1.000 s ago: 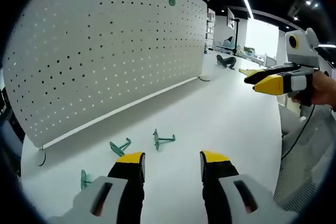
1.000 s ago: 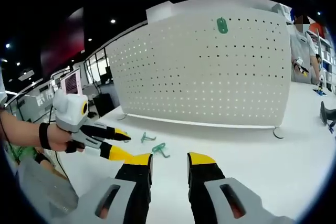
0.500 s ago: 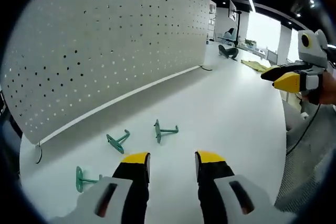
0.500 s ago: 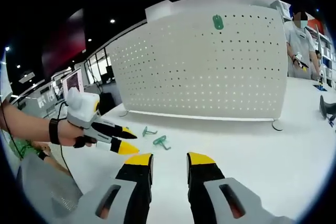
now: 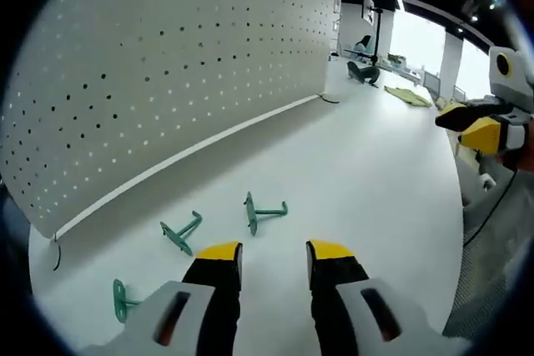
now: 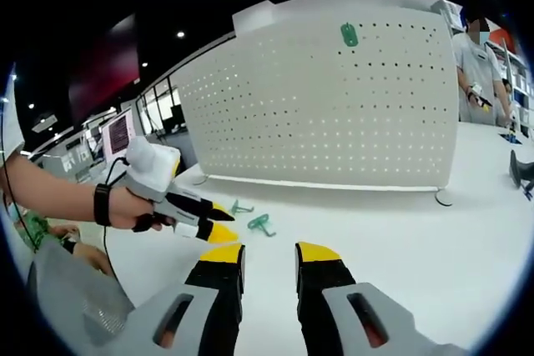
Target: Insert the hook assembly into the mounting plate slot until the hook locks in place.
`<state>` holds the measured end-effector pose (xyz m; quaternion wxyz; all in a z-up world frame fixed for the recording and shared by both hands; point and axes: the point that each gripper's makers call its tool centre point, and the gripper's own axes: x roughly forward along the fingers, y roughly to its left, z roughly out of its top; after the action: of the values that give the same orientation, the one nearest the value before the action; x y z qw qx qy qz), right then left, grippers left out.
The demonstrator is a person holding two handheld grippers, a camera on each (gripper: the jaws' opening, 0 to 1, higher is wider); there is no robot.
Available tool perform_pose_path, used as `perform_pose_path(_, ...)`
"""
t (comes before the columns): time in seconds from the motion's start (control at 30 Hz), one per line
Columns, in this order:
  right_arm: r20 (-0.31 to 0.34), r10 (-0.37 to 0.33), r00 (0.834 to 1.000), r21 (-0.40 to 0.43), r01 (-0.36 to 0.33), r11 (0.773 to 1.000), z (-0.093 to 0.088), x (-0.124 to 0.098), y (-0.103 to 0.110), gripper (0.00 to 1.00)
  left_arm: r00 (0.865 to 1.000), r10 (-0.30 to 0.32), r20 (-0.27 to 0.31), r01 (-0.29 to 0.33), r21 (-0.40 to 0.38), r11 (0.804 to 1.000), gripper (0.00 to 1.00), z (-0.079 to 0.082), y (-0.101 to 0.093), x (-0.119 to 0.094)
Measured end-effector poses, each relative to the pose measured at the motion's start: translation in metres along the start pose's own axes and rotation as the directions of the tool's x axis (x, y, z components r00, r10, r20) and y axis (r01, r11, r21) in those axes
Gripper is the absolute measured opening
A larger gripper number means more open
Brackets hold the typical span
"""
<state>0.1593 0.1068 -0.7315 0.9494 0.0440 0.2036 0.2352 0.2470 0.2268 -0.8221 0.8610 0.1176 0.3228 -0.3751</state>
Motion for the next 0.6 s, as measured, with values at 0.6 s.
perform_pose_path(0.6, -0.012, 0.01, 1.0, 0.032, -0.01, 0.999, -0.008, 0.0, 0.003, 0.22, 0.998, 0.037, -0.047, -0.035, 0.034, 0.999, 0.22, 0.003, 0.013, 0.025)
